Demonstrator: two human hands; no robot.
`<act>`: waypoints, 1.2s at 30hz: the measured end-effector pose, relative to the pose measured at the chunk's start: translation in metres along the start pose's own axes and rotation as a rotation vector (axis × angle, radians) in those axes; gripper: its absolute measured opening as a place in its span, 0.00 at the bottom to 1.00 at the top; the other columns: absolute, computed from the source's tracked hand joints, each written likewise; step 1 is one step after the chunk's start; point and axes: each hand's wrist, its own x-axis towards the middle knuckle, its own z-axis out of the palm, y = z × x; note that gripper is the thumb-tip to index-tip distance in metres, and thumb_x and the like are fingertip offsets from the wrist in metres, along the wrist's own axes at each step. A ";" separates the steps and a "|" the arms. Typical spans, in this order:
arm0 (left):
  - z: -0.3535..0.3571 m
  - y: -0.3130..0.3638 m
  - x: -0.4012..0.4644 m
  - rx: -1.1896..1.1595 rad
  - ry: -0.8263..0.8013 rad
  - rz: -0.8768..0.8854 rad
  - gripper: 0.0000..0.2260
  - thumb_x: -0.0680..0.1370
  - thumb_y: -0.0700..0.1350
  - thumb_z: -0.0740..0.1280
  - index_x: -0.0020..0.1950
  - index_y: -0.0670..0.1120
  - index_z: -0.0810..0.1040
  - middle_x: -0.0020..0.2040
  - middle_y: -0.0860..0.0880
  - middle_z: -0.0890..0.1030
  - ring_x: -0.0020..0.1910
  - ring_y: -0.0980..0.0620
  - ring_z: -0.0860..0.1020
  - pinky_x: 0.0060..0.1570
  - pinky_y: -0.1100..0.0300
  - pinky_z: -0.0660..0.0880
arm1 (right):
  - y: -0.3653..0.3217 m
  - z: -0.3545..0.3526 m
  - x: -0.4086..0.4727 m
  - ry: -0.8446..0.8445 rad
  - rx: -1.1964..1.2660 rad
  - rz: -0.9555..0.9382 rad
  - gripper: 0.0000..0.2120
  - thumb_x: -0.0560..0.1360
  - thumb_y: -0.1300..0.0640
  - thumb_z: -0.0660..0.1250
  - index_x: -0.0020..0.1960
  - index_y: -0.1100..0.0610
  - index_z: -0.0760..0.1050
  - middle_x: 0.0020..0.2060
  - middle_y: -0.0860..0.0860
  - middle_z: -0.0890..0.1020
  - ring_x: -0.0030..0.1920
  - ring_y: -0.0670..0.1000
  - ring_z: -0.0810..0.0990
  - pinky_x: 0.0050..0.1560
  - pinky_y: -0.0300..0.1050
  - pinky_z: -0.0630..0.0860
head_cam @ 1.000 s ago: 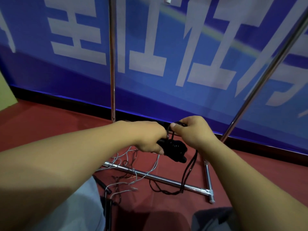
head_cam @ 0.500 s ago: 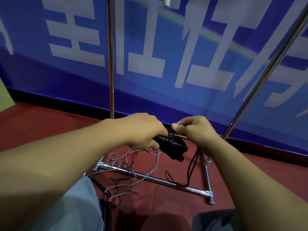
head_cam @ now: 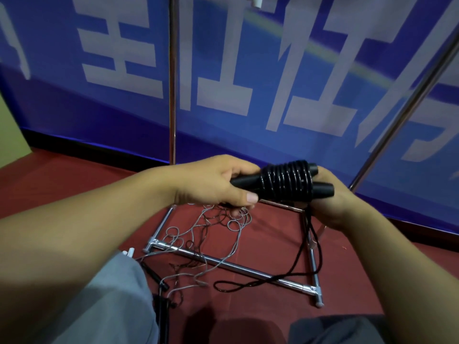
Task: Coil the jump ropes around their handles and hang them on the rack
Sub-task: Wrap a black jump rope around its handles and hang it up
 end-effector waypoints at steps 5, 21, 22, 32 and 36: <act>0.006 0.002 0.010 -0.216 0.179 -0.031 0.07 0.80 0.33 0.65 0.58 0.37 0.77 0.38 0.49 0.80 0.33 0.51 0.77 0.39 0.61 0.77 | 0.004 0.005 0.005 0.068 -0.034 0.032 0.09 0.78 0.66 0.66 0.41 0.57 0.76 0.28 0.48 0.77 0.30 0.49 0.70 0.29 0.40 0.66; 0.002 -0.001 0.020 -0.630 0.452 -0.171 0.05 0.82 0.38 0.64 0.48 0.43 0.78 0.38 0.48 0.80 0.30 0.54 0.76 0.39 0.57 0.76 | 0.007 0.016 0.011 0.212 -0.045 0.160 0.10 0.83 0.60 0.62 0.46 0.58 0.79 0.35 0.50 0.78 0.33 0.47 0.74 0.36 0.37 0.72; 0.002 -0.001 0.020 -0.626 0.452 -0.169 0.05 0.82 0.38 0.64 0.48 0.43 0.79 0.38 0.48 0.80 0.30 0.54 0.76 0.39 0.57 0.76 | 0.006 0.016 0.011 0.231 -0.017 0.173 0.09 0.83 0.60 0.62 0.48 0.59 0.79 0.35 0.50 0.78 0.32 0.47 0.73 0.36 0.38 0.72; 0.001 -0.005 0.019 -0.267 0.428 -0.215 0.03 0.82 0.40 0.64 0.51 0.41 0.76 0.38 0.46 0.80 0.29 0.50 0.78 0.33 0.59 0.77 | 0.007 0.011 0.010 0.248 -0.046 0.250 0.08 0.83 0.59 0.61 0.51 0.59 0.78 0.32 0.51 0.77 0.26 0.45 0.66 0.27 0.39 0.63; 0.000 -0.011 0.021 -0.173 0.486 -0.232 0.05 0.82 0.42 0.65 0.46 0.43 0.77 0.36 0.46 0.80 0.31 0.49 0.77 0.40 0.55 0.77 | 0.004 0.016 0.008 0.111 -0.081 0.277 0.09 0.84 0.59 0.59 0.51 0.58 0.77 0.32 0.51 0.77 0.25 0.45 0.65 0.29 0.40 0.63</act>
